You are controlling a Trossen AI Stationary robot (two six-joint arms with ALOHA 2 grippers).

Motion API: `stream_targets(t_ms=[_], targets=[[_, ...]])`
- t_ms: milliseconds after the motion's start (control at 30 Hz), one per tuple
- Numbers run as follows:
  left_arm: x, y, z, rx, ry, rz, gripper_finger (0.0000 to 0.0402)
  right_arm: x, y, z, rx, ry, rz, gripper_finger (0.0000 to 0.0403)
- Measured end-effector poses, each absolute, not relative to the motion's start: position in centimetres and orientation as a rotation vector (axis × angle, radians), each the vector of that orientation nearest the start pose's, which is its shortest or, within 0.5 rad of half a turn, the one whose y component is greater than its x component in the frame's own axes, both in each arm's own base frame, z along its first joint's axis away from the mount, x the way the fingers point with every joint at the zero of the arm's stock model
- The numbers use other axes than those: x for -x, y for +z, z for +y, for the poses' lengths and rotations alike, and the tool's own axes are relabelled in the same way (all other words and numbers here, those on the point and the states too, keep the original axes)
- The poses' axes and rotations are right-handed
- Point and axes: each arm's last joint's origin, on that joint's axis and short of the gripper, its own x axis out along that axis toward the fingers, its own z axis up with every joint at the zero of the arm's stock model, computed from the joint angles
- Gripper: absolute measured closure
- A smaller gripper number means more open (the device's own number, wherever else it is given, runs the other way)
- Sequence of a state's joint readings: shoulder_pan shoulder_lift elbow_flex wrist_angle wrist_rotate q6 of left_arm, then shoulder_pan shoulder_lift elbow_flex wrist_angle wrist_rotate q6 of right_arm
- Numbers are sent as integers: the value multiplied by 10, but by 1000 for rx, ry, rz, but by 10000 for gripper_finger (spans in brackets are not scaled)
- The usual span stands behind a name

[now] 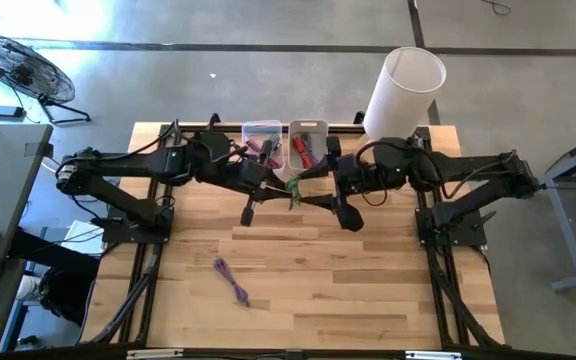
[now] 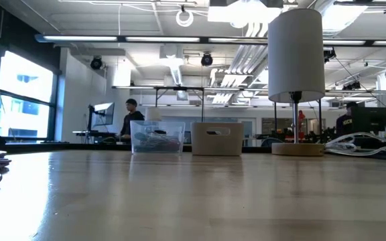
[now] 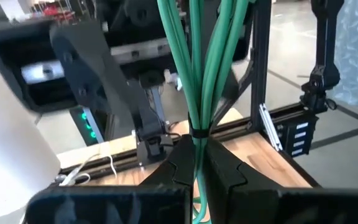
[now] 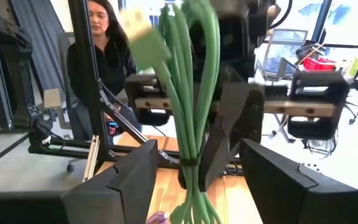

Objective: Pick & Place USB Port
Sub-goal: Put the green charger cable into the gray bin

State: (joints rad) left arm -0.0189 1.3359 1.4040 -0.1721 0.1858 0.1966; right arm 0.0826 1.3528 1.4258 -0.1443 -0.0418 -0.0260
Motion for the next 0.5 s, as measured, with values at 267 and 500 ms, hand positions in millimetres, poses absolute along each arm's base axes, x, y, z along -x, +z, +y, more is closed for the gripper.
stream_targets(t_ms=[267, 500], targets=[[-302, 420, -11, -163, -229, 109, 394, -315, 416, 29, 26, 168, 124, 183], [-302, 420, -12, -159, -233, 112, 394, -318, 419, 29, 40, 170, 85, 183]])
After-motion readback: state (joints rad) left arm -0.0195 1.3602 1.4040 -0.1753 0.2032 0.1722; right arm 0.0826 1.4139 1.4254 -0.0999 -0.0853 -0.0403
